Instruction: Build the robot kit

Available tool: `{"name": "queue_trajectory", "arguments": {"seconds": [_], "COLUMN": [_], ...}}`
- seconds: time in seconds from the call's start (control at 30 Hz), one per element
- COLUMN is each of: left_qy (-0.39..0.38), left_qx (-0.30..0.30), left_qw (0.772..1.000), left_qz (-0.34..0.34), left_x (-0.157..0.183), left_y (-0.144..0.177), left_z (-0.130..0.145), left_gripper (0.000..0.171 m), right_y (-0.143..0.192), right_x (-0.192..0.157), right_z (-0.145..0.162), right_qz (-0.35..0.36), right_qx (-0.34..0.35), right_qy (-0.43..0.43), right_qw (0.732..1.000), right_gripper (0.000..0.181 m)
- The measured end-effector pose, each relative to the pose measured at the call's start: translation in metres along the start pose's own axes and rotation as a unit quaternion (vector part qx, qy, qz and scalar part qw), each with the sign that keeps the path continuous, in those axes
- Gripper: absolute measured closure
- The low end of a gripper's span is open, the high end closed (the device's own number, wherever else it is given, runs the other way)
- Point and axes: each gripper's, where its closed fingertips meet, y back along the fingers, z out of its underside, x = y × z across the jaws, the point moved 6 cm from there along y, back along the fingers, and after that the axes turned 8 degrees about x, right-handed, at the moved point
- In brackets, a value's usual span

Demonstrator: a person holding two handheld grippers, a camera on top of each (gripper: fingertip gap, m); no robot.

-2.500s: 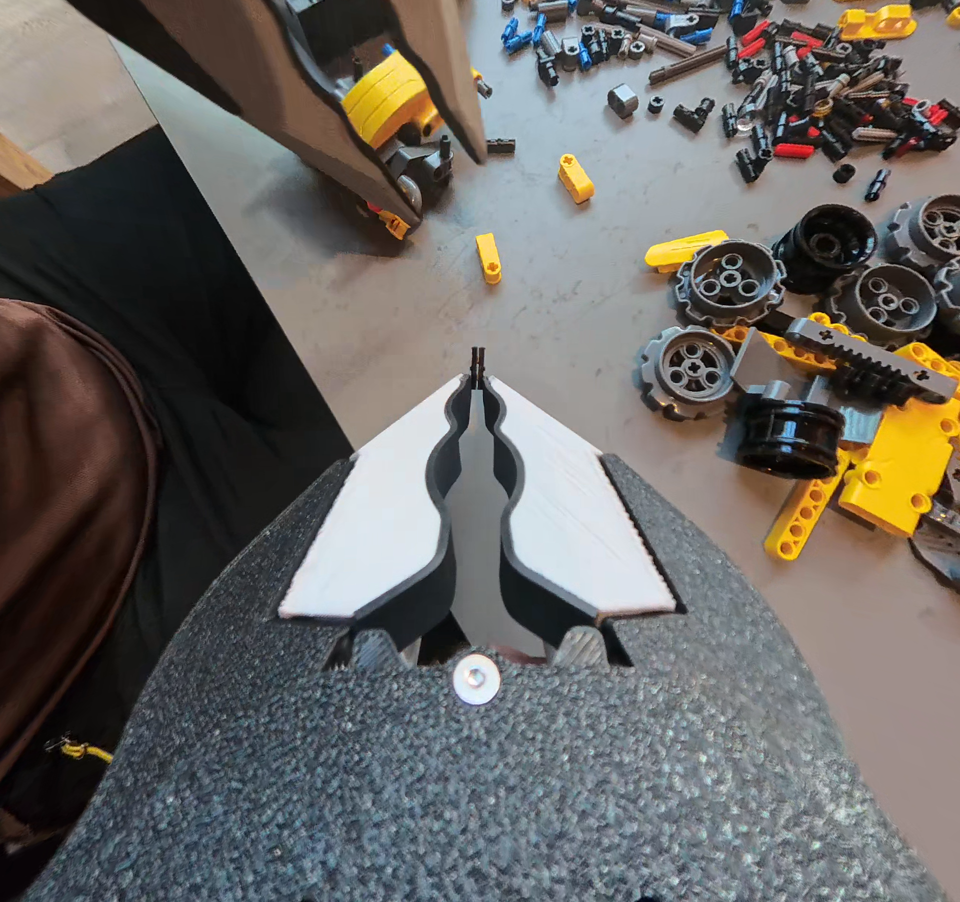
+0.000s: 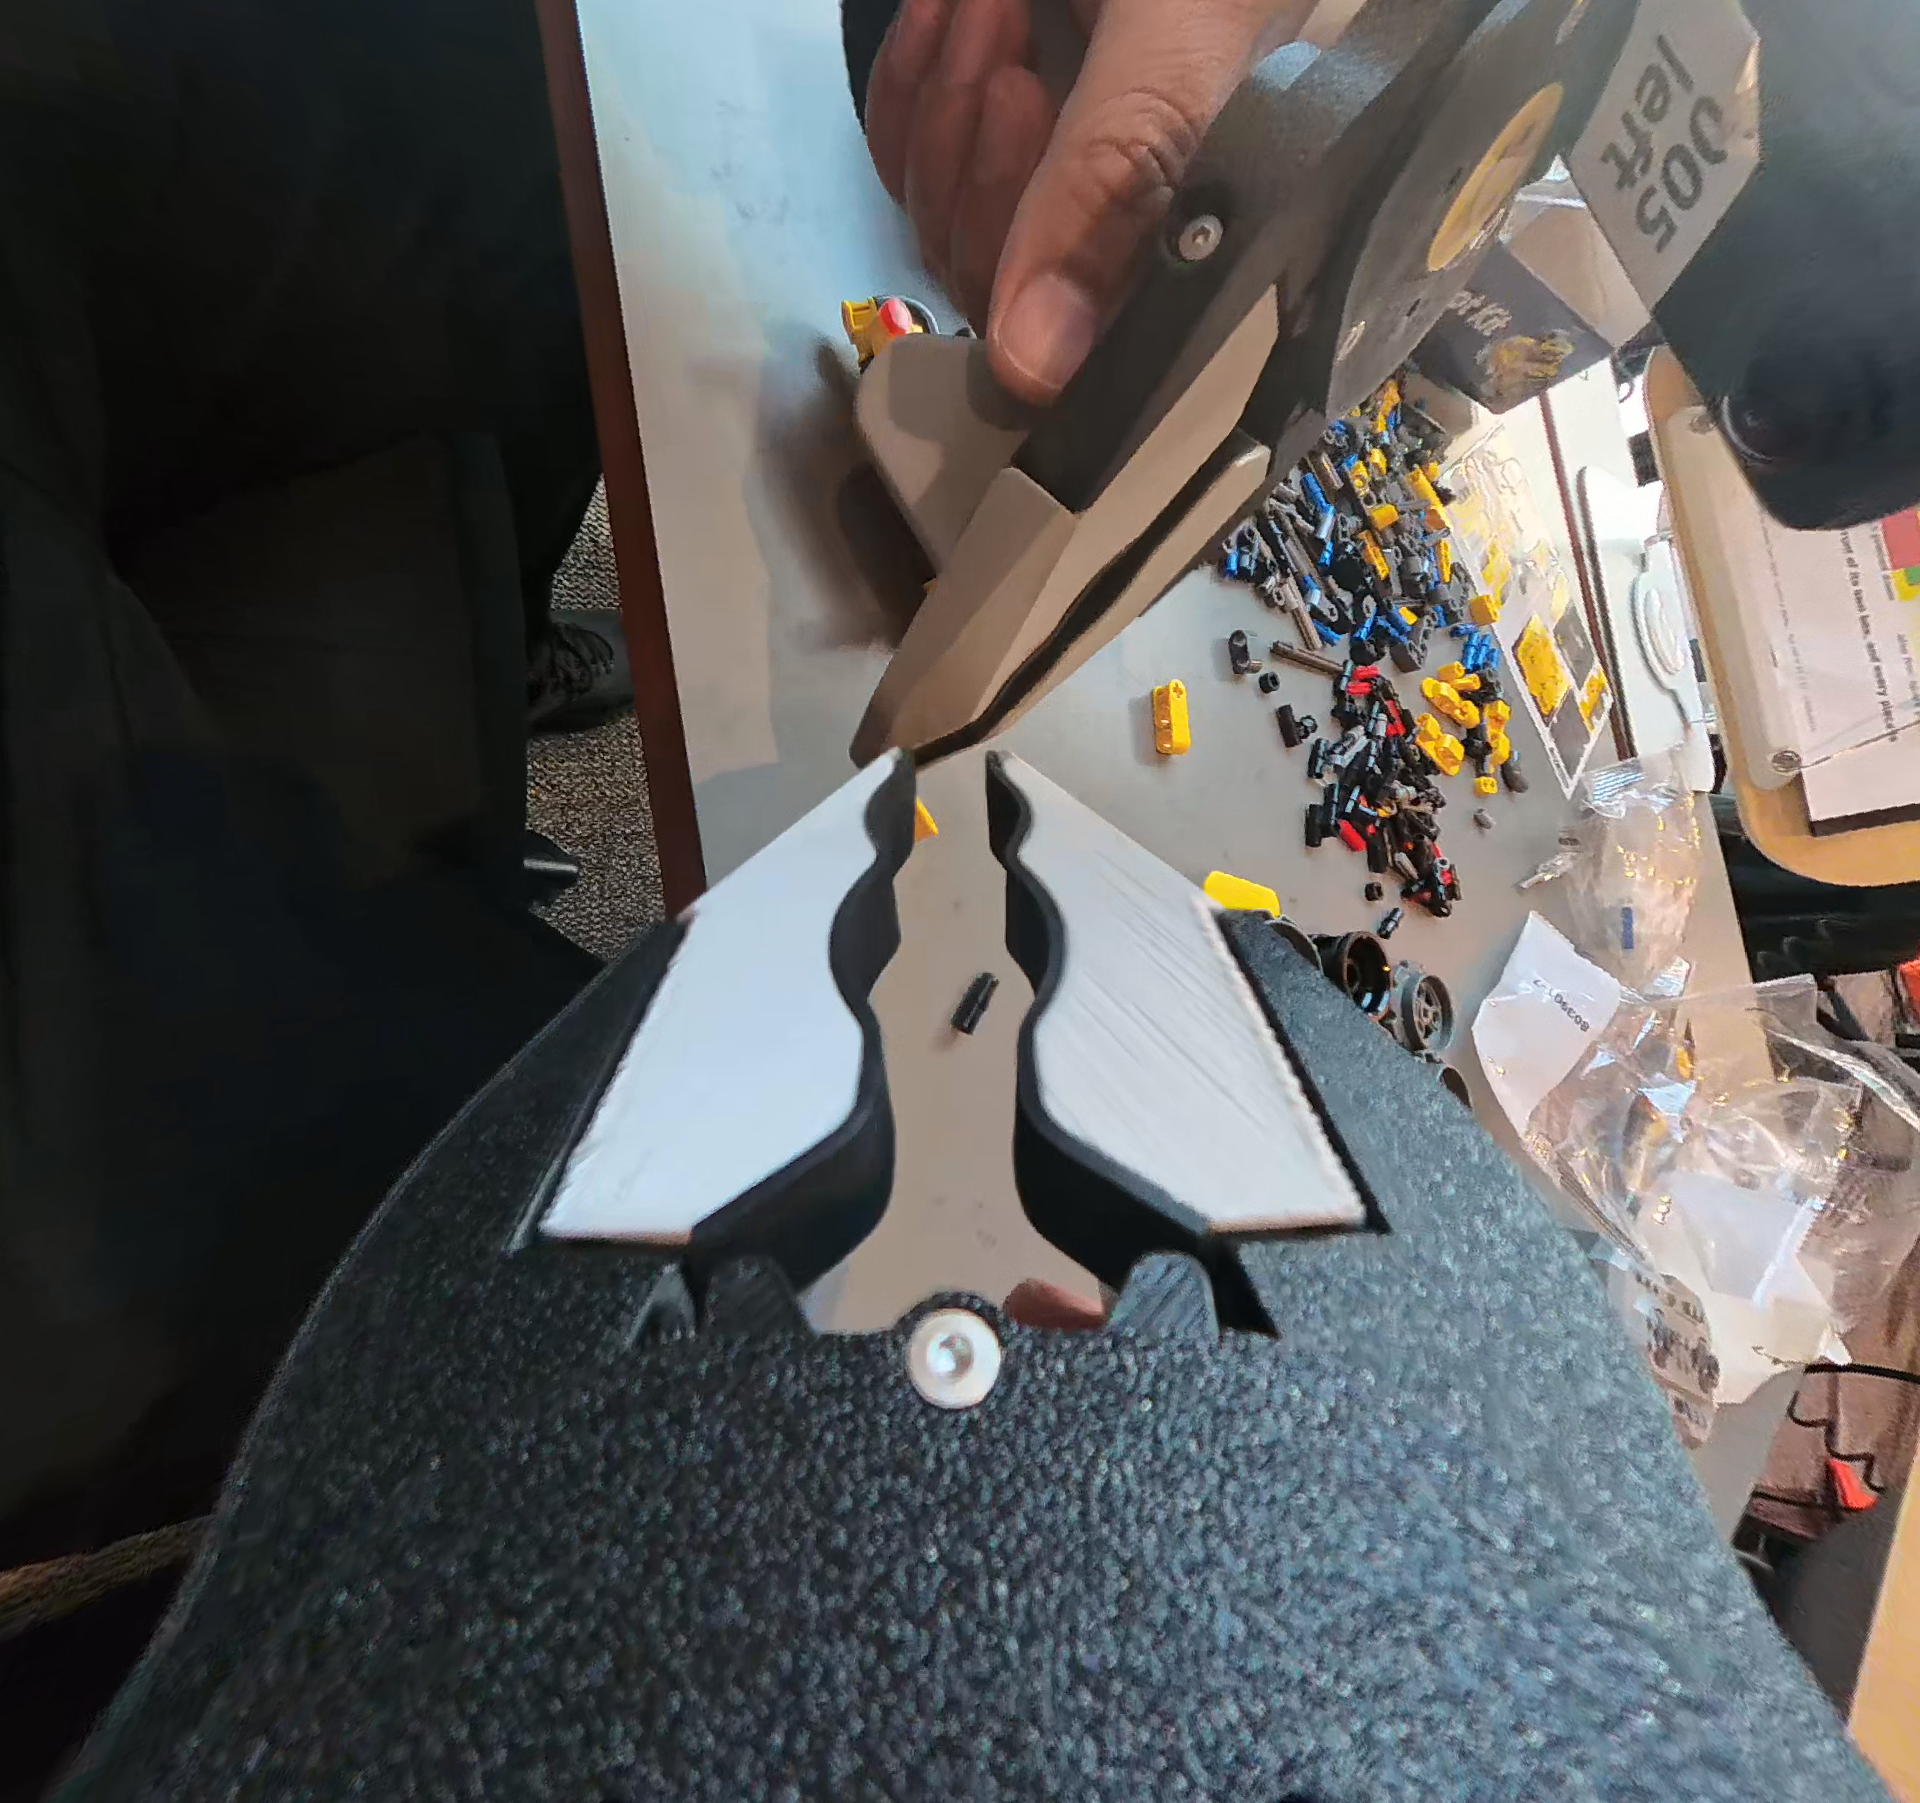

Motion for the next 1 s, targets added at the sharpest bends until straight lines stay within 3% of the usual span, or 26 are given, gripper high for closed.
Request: {"name": "queue_trajectory", "arguments": {"seconds": [0.27, 0.4, 0.5, 0.63, 0.77, 0.83, 1.0], "left_qy": [0.003, 0.004, 0.0, -0.052, -0.165, -0.203, -0.234], "left_qx": [-0.001, -0.013, -0.022, -0.014, 0.023, 0.034, 0.031], "left_qw": [1.0, 1.0, 1.0, 0.997, 0.968, 0.955, 0.94], "left_qz": [0.008, 0.026, 0.017, -0.061, -0.188, -0.213, -0.246], "left_x": [-0.002, 0.001, 0.0, -0.004, 0.002, 0.009, 0.009], "left_y": [0.002, 0.002, 0.002, 0.007, 0.011, 0.006, -0.003], "left_z": [0.002, 0.005, 0.006, 0.006, 0.006, 0.006, 0.007], "left_gripper": [0.166, 0.166, 0.166, 0.158, 0.141, 0.141, 0.164], "right_y": [-0.005, -0.01, -0.014, -0.016, -0.015, -0.017, -0.023], "right_x": [-0.007, -0.012, -0.014, -0.008, 0.004, 0.008, 0.014], "right_z": [0.003, 0.007, 0.009, 0.017, 0.02, 0.02, 0.023], "right_qz": [-0.028, -0.032, -0.032, -0.053, -0.092, -0.121, -0.152], "right_qx": [-0.027, -0.058, -0.07, -0.08, -0.061, -0.051, -0.041], "right_qy": [0.027, 0.07, 0.092, 0.057, 0.014, -0.009, -0.061], "right_qw": [0.999, 0.995, 0.993, 0.994, 0.994, 0.991, 0.986], "right_gripper": [0.156, 0.159, 0.175, 0.176, 0.176, 0.176, 0.176]}}
